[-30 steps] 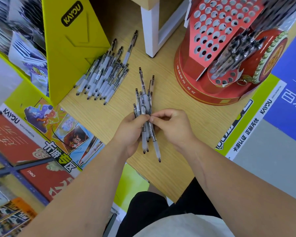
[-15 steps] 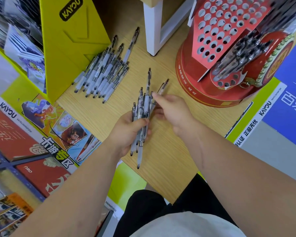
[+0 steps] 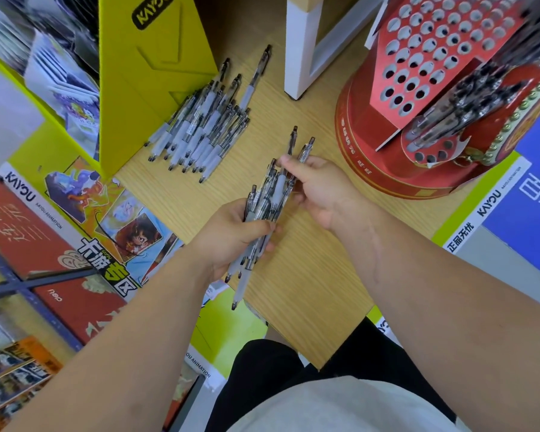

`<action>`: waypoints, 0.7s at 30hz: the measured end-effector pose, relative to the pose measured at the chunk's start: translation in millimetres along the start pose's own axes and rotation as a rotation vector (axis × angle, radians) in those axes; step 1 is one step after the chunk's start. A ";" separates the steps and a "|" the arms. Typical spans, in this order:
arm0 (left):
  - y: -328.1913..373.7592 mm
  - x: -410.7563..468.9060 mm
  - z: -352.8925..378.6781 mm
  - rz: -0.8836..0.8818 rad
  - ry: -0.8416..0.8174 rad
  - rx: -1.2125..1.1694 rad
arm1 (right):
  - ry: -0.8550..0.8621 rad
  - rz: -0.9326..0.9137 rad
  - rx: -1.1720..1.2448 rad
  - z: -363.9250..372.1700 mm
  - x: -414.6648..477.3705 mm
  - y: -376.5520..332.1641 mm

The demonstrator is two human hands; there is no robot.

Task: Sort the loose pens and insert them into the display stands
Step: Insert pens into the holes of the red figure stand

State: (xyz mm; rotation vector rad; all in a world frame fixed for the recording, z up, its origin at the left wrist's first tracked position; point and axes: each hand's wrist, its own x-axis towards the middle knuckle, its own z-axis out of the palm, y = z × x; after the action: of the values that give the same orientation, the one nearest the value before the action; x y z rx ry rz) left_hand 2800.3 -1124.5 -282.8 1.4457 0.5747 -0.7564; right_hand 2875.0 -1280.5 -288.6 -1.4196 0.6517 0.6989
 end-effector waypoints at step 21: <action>-4.0 10.2 -3.7 0.044 0.357 -0.624 | -0.259 -0.091 -0.483 -4.3 -51.9 32.9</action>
State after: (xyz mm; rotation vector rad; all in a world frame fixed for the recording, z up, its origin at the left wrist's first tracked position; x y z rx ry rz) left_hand 2804.3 -1121.8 -293.3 1.0014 0.9518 -0.2370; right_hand 2816.5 -1286.2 -270.4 -1.7460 0.2168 0.9918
